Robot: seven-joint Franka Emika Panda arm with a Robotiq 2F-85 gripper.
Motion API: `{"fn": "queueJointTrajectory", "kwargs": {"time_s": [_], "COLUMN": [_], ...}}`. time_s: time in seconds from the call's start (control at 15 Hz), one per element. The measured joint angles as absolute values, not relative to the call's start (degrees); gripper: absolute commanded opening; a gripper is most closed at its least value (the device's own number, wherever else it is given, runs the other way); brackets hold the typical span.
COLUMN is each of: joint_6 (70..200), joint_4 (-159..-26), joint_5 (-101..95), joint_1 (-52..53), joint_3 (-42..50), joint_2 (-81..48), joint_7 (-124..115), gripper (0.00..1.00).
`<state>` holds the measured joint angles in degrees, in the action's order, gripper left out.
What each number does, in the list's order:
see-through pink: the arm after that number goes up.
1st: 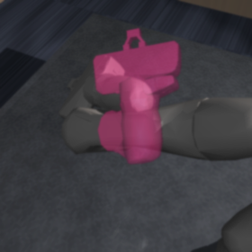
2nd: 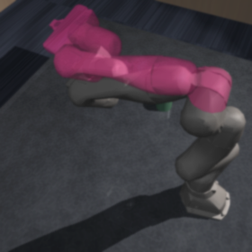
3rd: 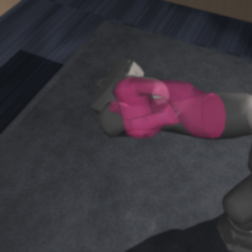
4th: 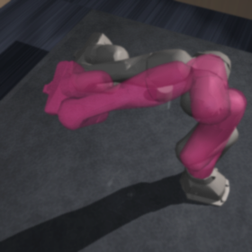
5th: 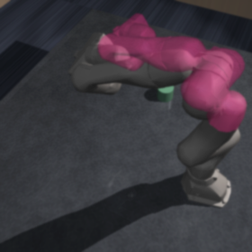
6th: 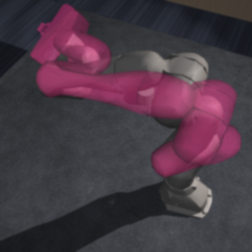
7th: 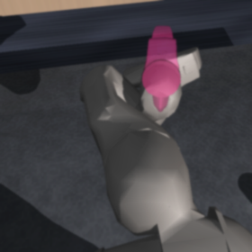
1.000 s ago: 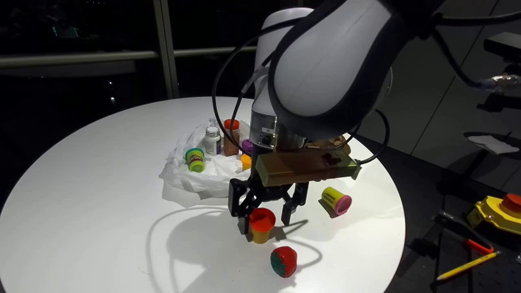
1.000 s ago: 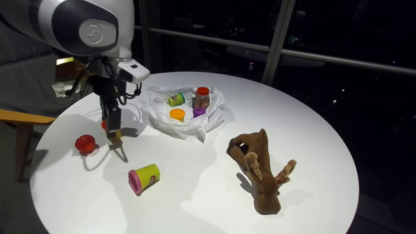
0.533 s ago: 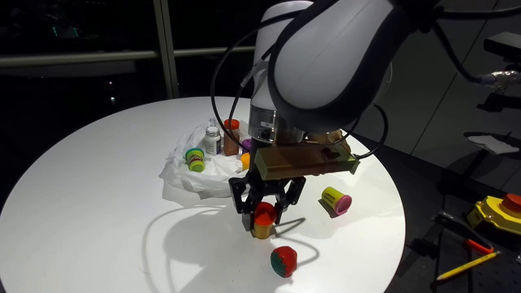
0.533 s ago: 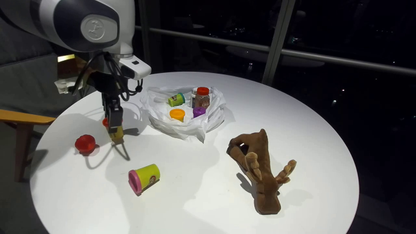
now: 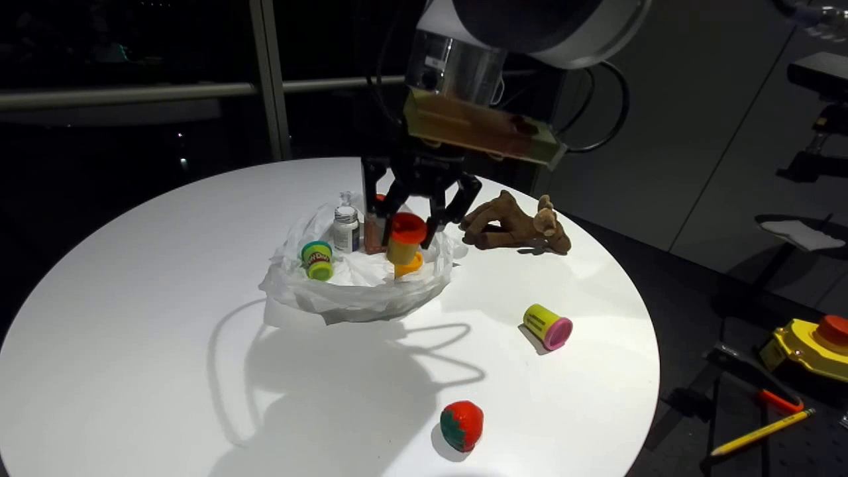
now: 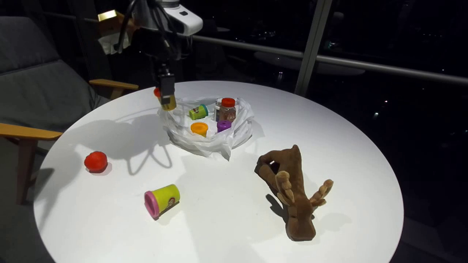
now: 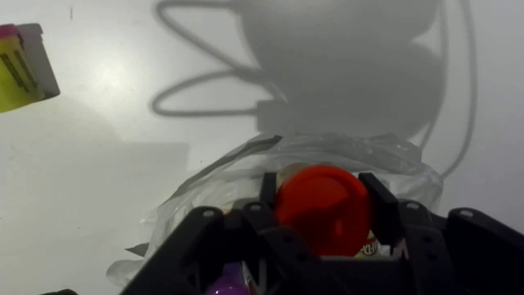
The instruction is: Put the objects on the table in the plastic
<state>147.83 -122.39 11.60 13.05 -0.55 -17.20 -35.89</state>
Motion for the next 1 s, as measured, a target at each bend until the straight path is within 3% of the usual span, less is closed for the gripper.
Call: {"fn": "queueJointTrajectory", "kwargs": {"time_s": [1.0], "joint_6": [147.96], "joint_4": [-102.45], "joint_5": [9.62], "joint_1": [11.5], "joint_3": [2.36], "joint_2": [-38.13], "joint_7": [-38.24], "gripper": [0.28]}}
